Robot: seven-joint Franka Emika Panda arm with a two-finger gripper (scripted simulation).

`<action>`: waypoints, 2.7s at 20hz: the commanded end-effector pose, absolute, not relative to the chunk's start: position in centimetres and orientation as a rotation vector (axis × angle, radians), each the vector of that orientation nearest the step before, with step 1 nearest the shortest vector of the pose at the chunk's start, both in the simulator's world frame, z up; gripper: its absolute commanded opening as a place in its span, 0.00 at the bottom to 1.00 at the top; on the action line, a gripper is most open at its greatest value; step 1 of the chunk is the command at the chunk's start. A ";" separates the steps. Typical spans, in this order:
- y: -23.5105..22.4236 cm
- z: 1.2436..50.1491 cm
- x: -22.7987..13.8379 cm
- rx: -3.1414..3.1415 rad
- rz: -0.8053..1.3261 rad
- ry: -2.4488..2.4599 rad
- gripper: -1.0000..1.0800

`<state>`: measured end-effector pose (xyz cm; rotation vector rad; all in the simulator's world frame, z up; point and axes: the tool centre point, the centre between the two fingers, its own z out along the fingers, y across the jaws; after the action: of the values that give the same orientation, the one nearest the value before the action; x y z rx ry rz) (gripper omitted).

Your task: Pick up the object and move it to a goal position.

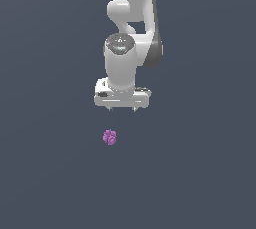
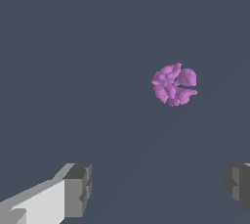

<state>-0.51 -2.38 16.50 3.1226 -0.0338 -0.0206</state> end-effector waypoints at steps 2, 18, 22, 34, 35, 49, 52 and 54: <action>-2.3 16.5 -0.5 3.123 -0.020 -0.031 0.96; -0.3 17.8 0.2 3.120 0.013 0.083 0.96; -0.9 17.1 0.8 3.124 0.011 0.059 0.96; -5.8 11.9 4.6 3.136 0.003 -0.096 0.96; -6.2 11.5 4.8 3.137 0.003 -0.108 0.96; -8.4 9.0 5.9 3.137 -0.002 -0.169 0.96; -8.4 8.2 5.9 3.137 -0.002 -0.169 0.96; -8.4 7.3 5.9 3.137 -0.001 -0.170 0.96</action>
<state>5.93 -8.38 7.95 3.1367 -0.1697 0.0011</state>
